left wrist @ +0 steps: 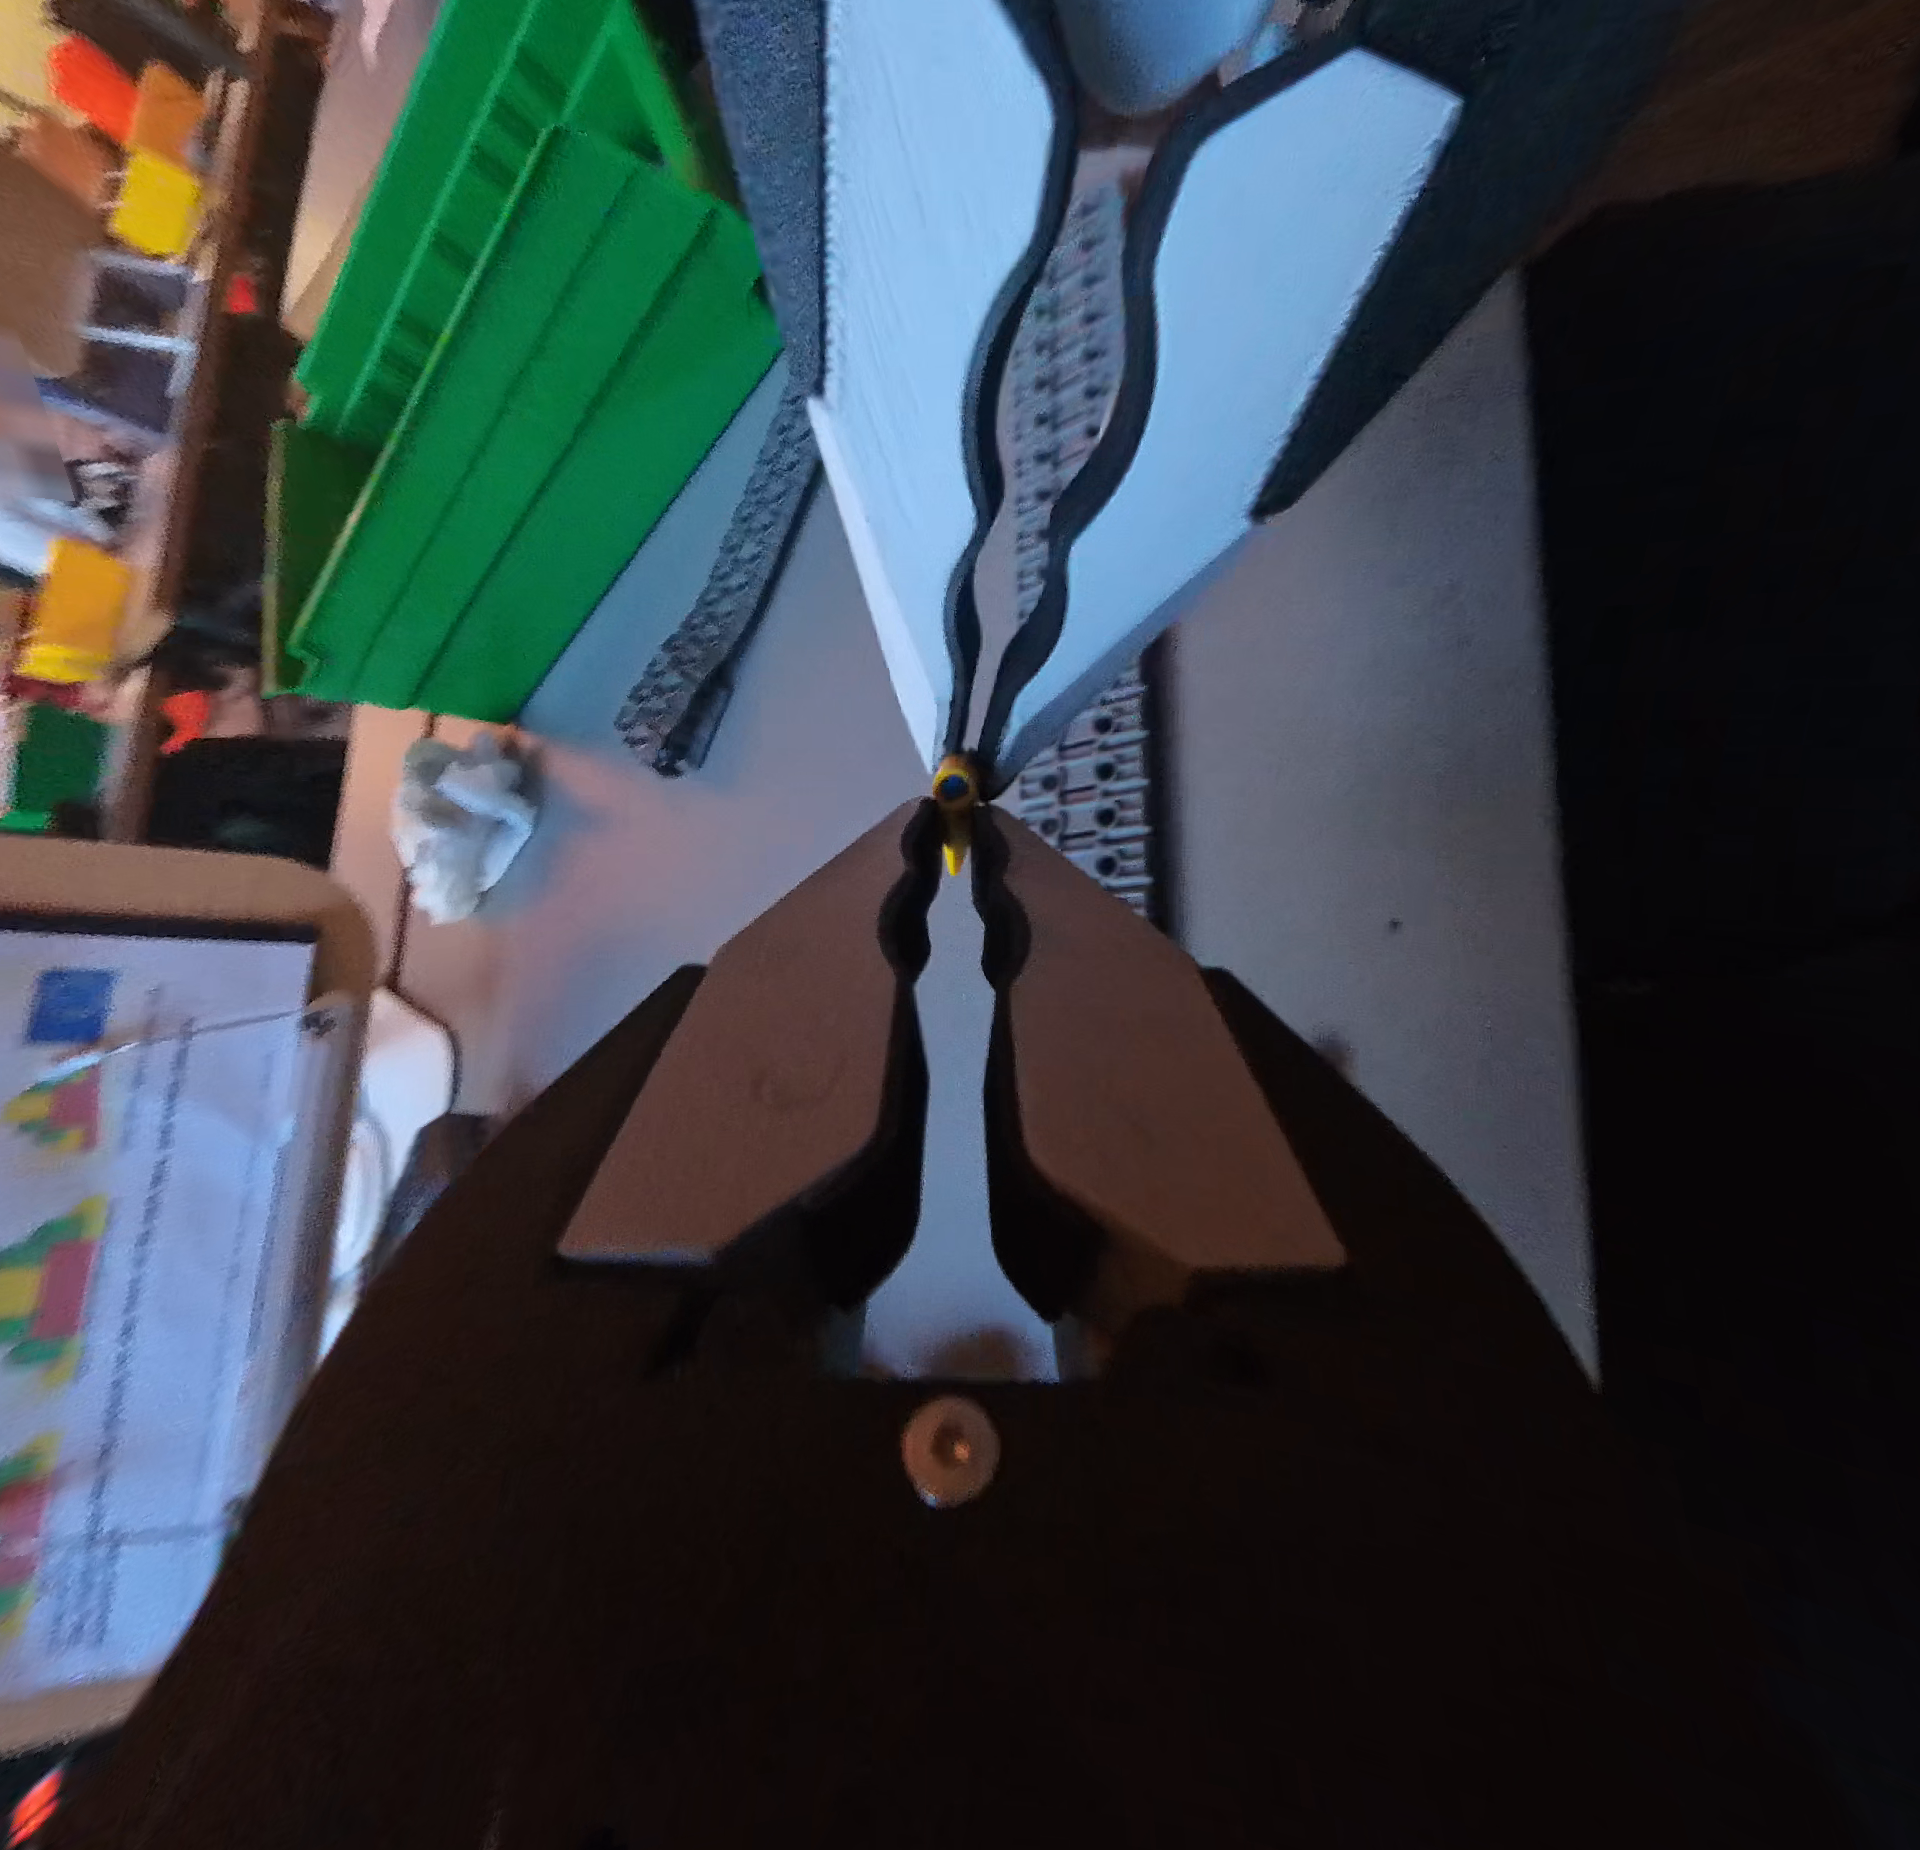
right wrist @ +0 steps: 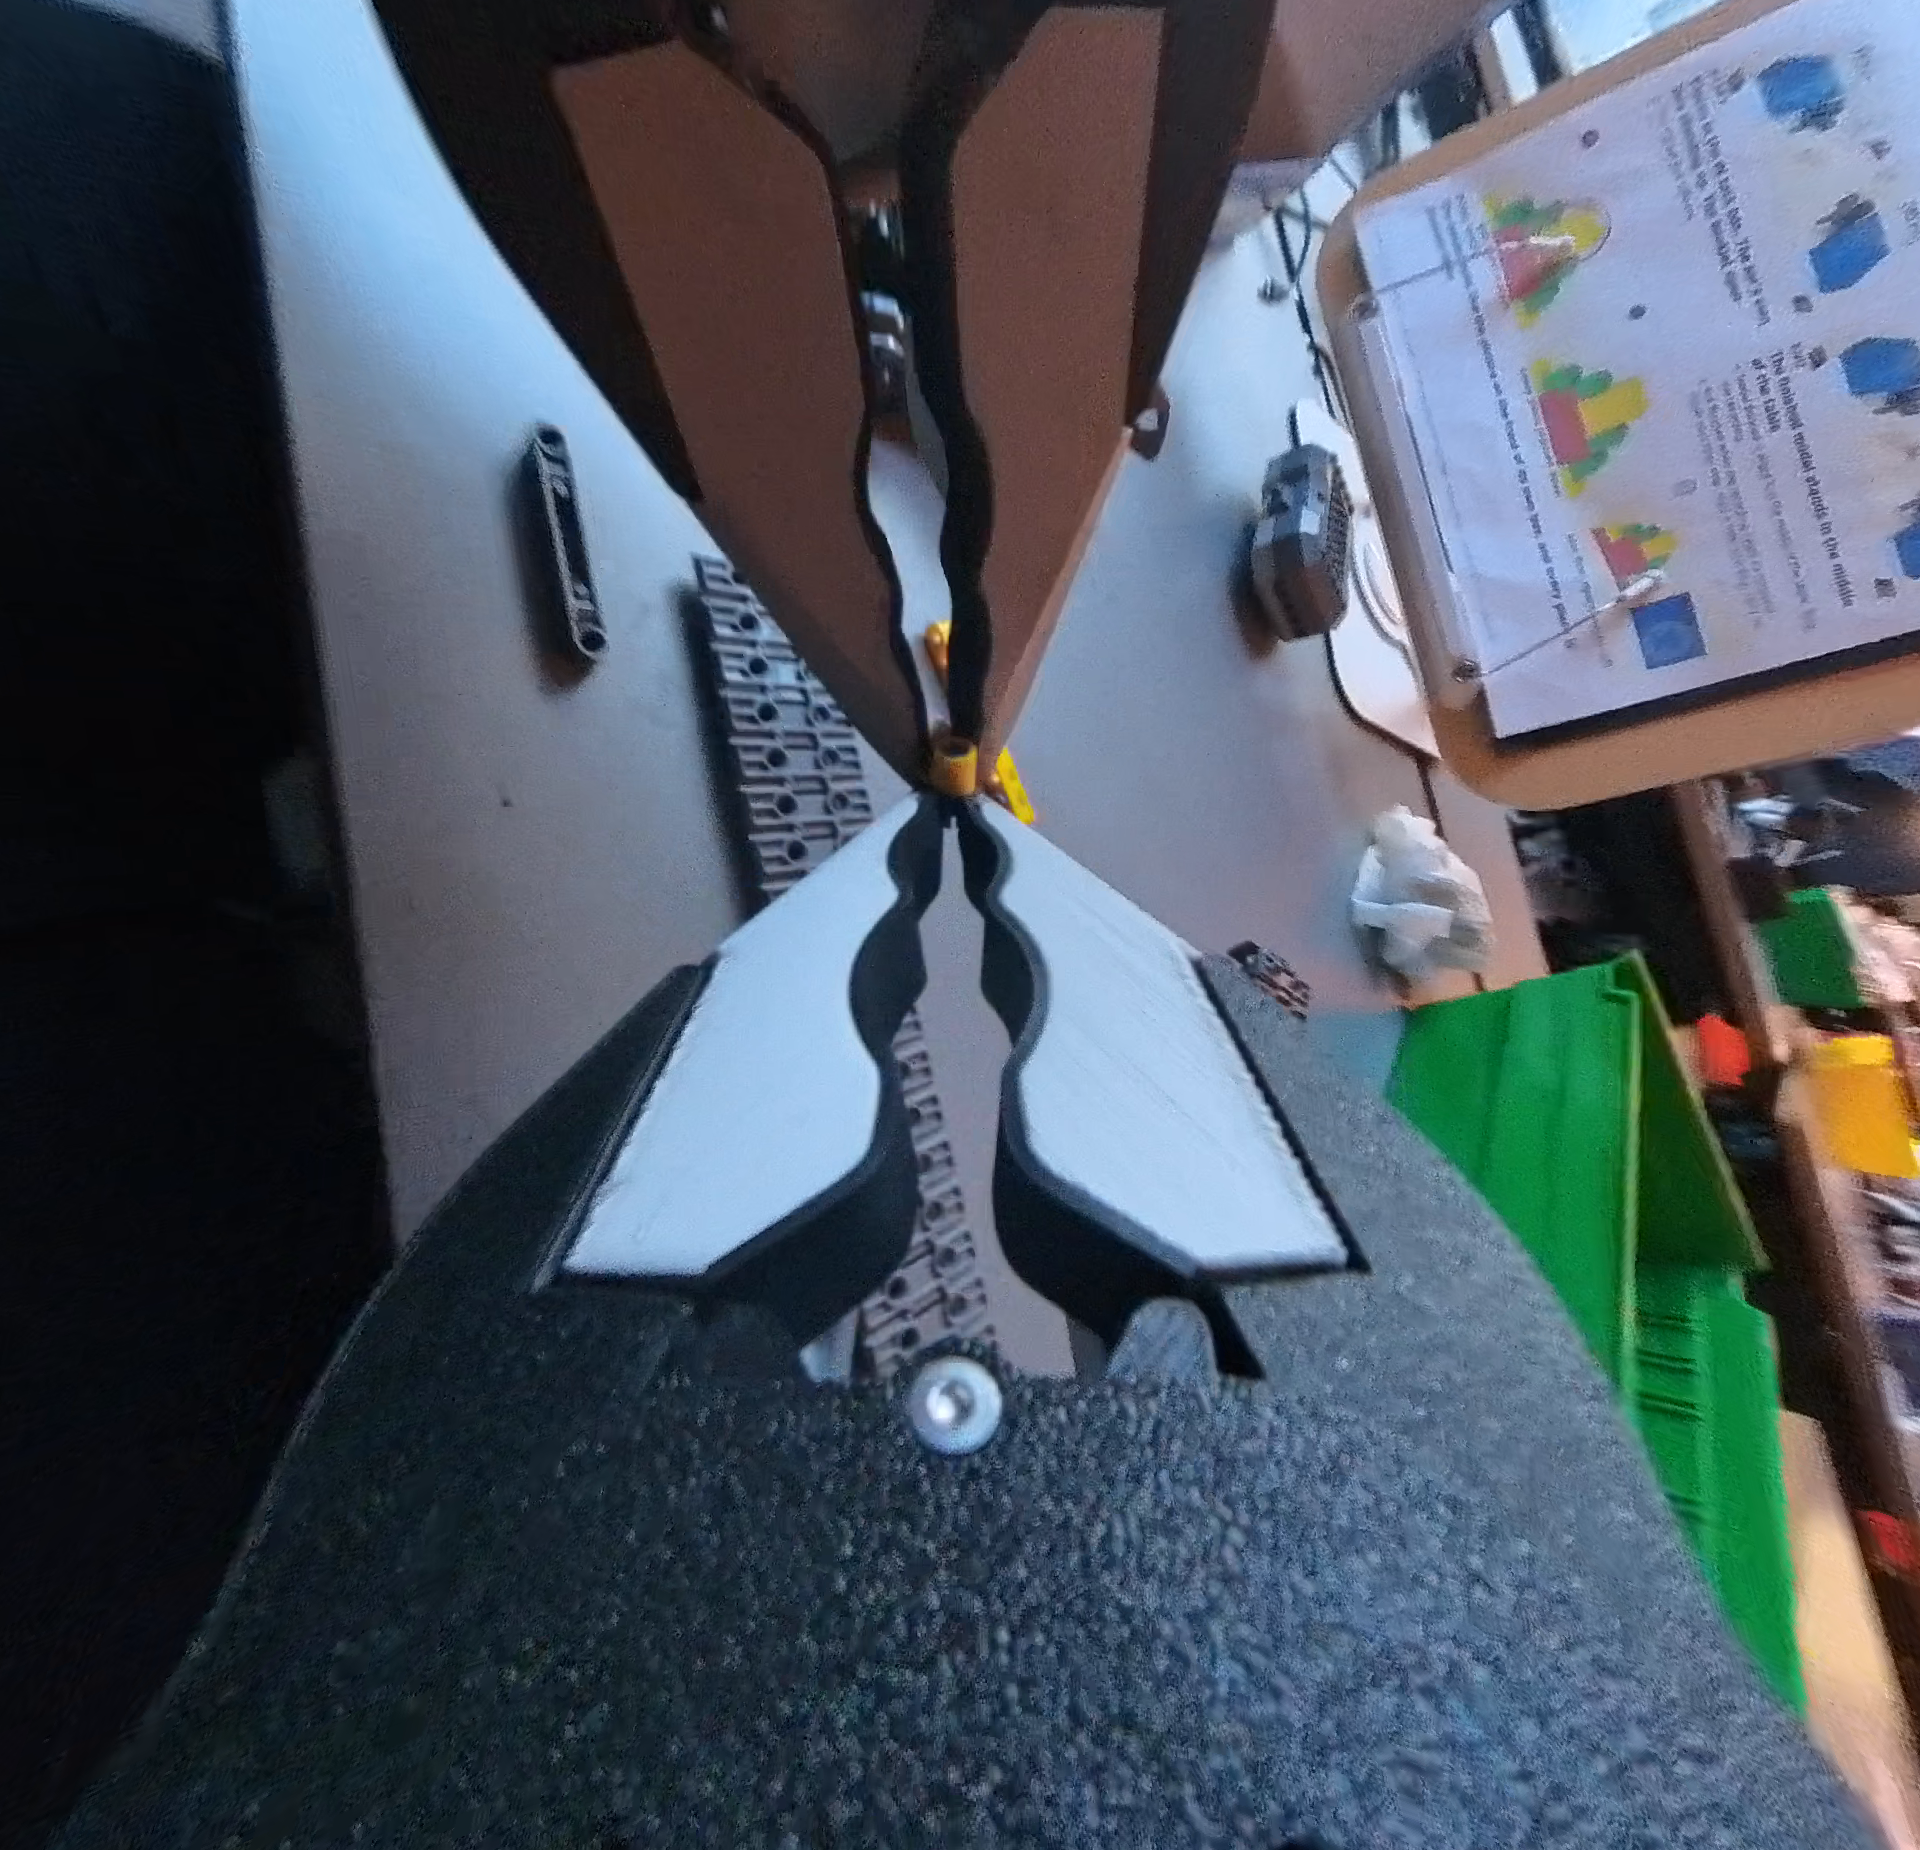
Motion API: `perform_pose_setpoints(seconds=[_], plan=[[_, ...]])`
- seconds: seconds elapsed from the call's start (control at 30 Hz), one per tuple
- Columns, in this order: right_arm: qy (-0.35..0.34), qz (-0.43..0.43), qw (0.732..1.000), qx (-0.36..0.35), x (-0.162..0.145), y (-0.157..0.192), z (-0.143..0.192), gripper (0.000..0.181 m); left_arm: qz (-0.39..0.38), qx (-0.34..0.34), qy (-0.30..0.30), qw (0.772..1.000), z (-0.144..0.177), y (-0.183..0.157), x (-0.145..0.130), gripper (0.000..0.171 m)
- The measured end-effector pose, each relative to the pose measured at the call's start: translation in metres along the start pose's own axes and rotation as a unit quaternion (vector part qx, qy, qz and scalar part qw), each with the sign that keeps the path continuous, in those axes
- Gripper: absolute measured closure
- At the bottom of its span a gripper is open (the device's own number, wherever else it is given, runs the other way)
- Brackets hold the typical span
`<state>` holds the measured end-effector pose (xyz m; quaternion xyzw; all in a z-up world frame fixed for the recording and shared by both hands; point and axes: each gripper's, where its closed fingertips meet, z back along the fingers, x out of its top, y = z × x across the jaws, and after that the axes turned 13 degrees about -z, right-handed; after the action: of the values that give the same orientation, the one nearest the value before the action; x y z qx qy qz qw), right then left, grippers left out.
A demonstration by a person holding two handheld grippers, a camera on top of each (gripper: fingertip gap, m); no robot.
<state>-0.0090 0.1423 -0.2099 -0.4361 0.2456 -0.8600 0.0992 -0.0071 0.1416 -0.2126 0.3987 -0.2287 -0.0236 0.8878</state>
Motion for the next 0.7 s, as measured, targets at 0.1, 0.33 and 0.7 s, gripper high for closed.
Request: perform_pose_setpoints(seconds=[0.1,0.33,0.7], plan=[[0.127,0.041,0.989,-0.063,-0.051,-0.024,-0.016,0.181,0.031,0.054,-0.066,0.996,0.013,0.01,0.017,0.168],[-0.027,-0.108,0.992,-0.068,-0.003,-0.058,0.007,0.181,0.18,-0.031,-0.065,0.981,-0.004,0.001,-0.02,0.167],[-0.005,-0.31,0.919,-0.243,-0.099,-0.241,0.08,0.18,0.154,0.103,-0.086,0.979,-0.007,0.015,-0.027,0.167]])
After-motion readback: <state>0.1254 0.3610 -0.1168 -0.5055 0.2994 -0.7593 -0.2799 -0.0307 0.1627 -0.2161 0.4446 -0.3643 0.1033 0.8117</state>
